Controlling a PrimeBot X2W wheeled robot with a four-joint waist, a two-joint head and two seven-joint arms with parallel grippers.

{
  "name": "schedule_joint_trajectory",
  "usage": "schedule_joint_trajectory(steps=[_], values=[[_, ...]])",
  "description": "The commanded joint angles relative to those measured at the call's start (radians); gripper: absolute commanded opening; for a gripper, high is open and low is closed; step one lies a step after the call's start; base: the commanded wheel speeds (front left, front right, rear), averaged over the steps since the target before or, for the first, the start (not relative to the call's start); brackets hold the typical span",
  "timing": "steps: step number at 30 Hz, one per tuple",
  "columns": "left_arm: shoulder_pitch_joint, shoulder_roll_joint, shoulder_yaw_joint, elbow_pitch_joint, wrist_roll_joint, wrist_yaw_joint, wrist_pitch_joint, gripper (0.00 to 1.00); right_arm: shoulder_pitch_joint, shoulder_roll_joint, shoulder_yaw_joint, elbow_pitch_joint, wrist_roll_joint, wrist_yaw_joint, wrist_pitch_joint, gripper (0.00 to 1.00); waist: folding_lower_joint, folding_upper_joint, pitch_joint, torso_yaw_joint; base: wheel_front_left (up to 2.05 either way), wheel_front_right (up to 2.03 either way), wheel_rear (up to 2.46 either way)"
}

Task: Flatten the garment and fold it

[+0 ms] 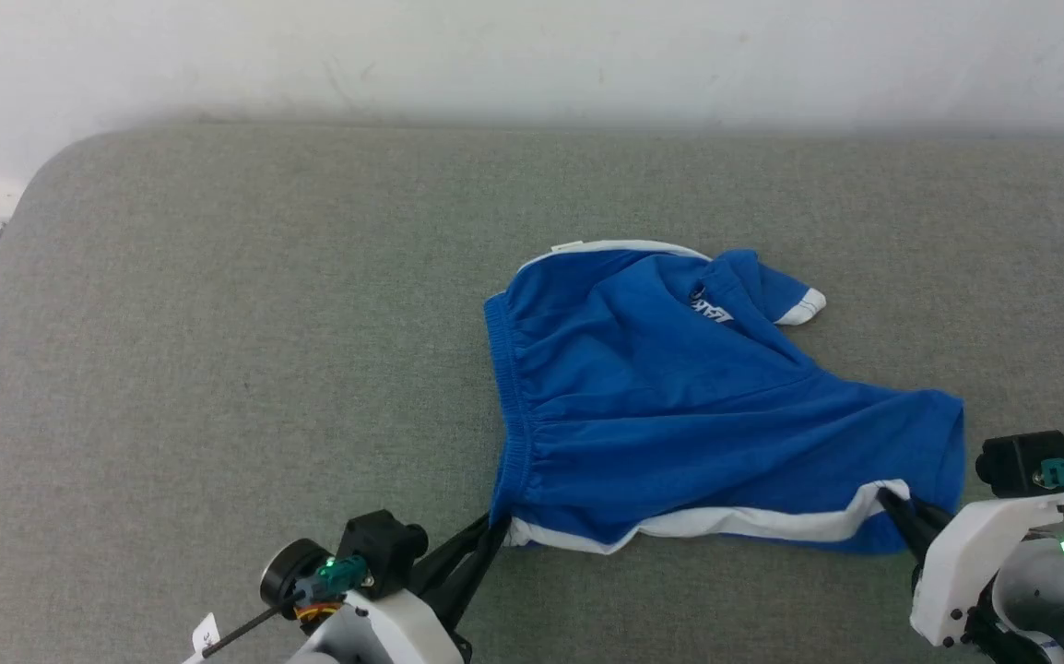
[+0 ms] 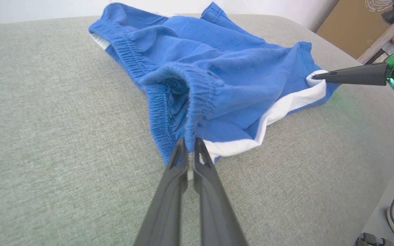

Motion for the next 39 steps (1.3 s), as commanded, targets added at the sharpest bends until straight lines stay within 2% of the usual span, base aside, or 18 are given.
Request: schedule_joint_trajectory(steps=[1,6,11,16,24,32,39], values=[[-0.014,-0.001,-0.001,0.005,-0.002,0.007,-0.001,0.0,-0.012,-0.007,0.002,0.002,0.007,-0.001,-0.011,0.0,0.0,0.0,-0.005,-0.001,0.0,0.0,0.0],[-0.008,0.003,0.01,0.005,-0.014,0.013,-0.013,0.0,0.005,-0.042,0.014,-0.034,0.016,-0.001,-0.076,0.0,0.0,0.0,-0.04,-0.006,0.0,0.0,0.0],[-0.006,0.015,0.033,-0.033,-0.032,0.023,-0.024,0.0,0.026,-0.103,0.045,-0.138,0.041,-0.001,-0.18,0.0,0.0,0.0,-0.084,-0.019,0.0,0.0,0.0],[-0.023,0.044,0.074,-0.121,-0.051,0.041,-0.016,0.0,0.026,-0.162,0.053,-0.253,0.06,-0.001,-0.299,0.0,0.0,0.0,-0.118,-0.036,0.0,0.0,0.0],[-0.117,0.125,0.159,-0.315,-0.051,0.084,0.058,0.0,-0.034,-0.237,0.047,-0.367,0.042,-0.001,-0.456,0.0,0.0,0.0,-0.158,-0.054,0.0,0.0,0.0],[-0.247,0.16,0.26,-0.479,-0.087,0.128,0.133,0.0,-0.132,-0.263,0.018,-0.448,0.03,-0.001,-0.501,0.0,0.0,0.0,-0.168,-0.065,0.0,0.0,0.0],[-0.359,0.148,0.33,-0.552,-0.149,0.171,0.207,0.0,-0.249,-0.255,-0.029,-0.491,0.036,-0.001,-0.448,0.0,0.0,0.0,-0.141,-0.077,0.0,0.0,0.0]])
